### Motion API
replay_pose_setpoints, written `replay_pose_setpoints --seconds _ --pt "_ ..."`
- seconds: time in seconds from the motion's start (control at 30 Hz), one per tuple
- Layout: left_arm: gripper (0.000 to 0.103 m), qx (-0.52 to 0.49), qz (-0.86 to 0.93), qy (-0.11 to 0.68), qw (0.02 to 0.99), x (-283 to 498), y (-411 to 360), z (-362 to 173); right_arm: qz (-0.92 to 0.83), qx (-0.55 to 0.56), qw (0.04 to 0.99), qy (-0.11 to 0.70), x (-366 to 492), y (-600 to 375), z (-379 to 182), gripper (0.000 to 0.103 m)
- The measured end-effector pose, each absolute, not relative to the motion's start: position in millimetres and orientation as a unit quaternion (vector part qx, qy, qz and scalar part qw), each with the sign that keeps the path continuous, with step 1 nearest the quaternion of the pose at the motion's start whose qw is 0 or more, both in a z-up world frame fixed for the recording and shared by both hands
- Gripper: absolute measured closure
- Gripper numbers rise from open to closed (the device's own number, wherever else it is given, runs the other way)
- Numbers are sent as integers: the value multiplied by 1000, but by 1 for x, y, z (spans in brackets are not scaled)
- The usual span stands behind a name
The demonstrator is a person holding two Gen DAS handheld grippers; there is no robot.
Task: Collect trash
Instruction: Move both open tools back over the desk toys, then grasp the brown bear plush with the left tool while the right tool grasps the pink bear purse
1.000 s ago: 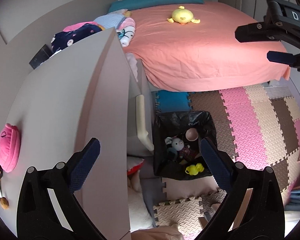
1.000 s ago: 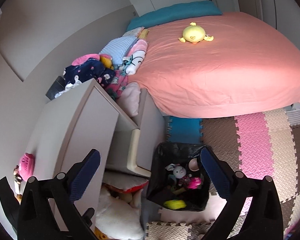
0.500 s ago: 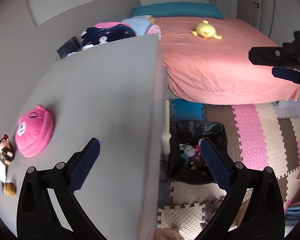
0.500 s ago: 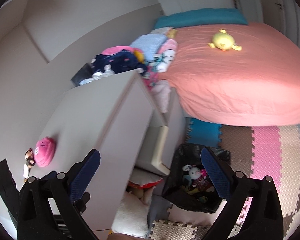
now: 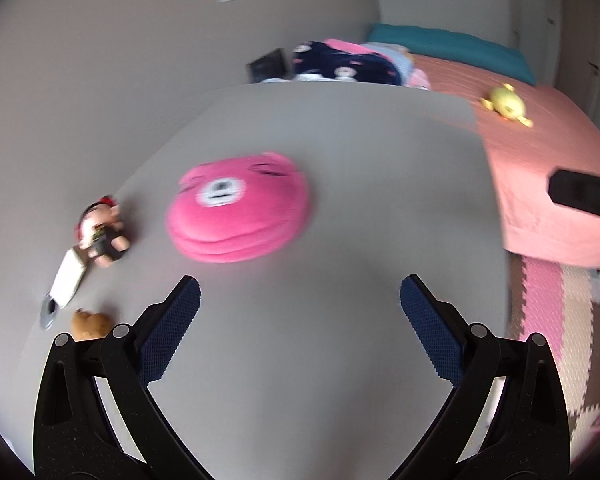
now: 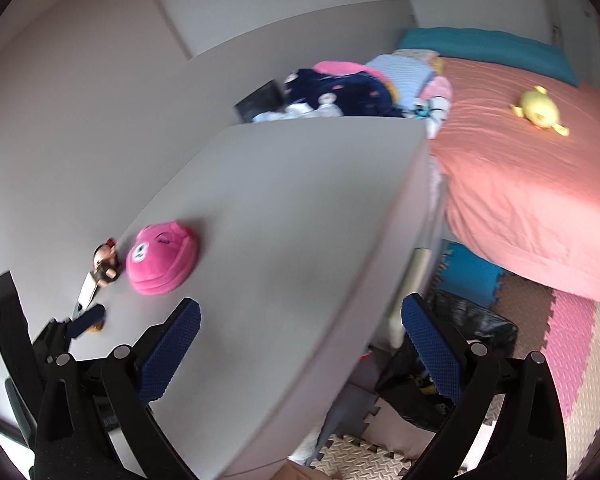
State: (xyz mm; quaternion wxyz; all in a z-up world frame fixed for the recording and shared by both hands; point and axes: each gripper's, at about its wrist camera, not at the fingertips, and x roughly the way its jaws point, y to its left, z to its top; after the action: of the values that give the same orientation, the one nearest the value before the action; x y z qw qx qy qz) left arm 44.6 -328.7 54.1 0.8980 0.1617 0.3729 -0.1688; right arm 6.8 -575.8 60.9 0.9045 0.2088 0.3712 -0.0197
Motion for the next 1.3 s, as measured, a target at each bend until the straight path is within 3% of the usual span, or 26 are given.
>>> replay_pose_setpoints --seconds 0.57,0.77,0.87,0.93,1.3 --pt "8 54 6 403 914 99 -177 38 46 181 900 395 51 -499 58 3" --pt "27 54 5 431 901 116 -170 17 73 162 900 399 66 -477 60 3" --pt "39 47 3 434 900 120 -167 12 93 130 901 404 79 -456 60 3" --pt "53 43 3 434 900 122 -165 12 106 95 902 407 89 -438 60 3" --pt "55 39 -12 432 901 130 -168 11 129 -40 900 414 149 -376 47 3"
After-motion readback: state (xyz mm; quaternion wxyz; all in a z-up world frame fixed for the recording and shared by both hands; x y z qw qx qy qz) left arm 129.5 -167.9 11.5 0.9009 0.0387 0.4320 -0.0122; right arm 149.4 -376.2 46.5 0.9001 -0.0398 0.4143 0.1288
